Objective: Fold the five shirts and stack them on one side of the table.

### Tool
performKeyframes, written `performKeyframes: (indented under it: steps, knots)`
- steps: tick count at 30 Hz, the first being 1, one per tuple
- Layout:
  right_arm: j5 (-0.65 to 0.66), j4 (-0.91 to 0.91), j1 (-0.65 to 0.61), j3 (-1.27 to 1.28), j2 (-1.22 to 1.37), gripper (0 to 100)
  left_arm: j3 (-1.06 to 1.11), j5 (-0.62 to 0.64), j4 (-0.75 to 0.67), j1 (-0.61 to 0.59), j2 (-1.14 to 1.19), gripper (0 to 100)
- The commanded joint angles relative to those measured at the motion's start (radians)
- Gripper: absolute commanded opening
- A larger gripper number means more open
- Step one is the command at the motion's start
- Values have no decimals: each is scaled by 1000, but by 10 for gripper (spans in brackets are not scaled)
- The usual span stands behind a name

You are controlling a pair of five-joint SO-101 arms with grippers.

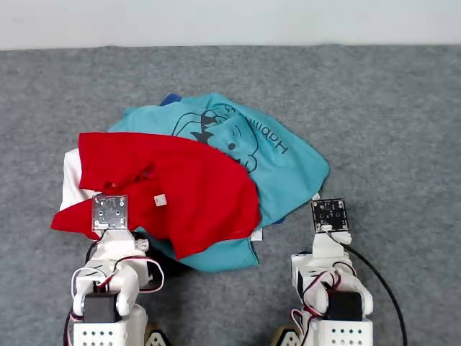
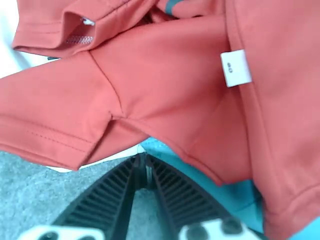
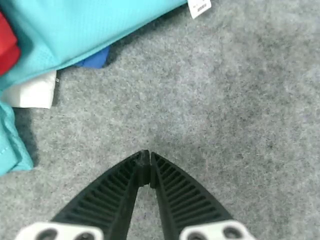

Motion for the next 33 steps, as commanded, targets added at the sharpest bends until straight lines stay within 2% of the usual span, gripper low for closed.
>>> performKeyframes:
  steps: [1, 10, 20, 23, 28, 33]
  knots:
    - [9, 1, 5, 14, -15, 9, -5, 8, 8, 2, -6, 6]
    - [9, 1, 5, 14, -15, 9, -5, 5, 8, 6, -6, 6]
    - [9, 1, 5, 14, -15, 9, -10, -2, 8, 133, -6, 7]
    - [9, 1, 4, 14, -15, 9, -64, -100, -5, 83, -6, 8]
    - [9, 1, 4, 14, -15, 9, -197, -384, 0, 69, -6, 8]
    - [9, 1, 4, 14, -15, 9, -303, -393, 0, 78, 2, 8]
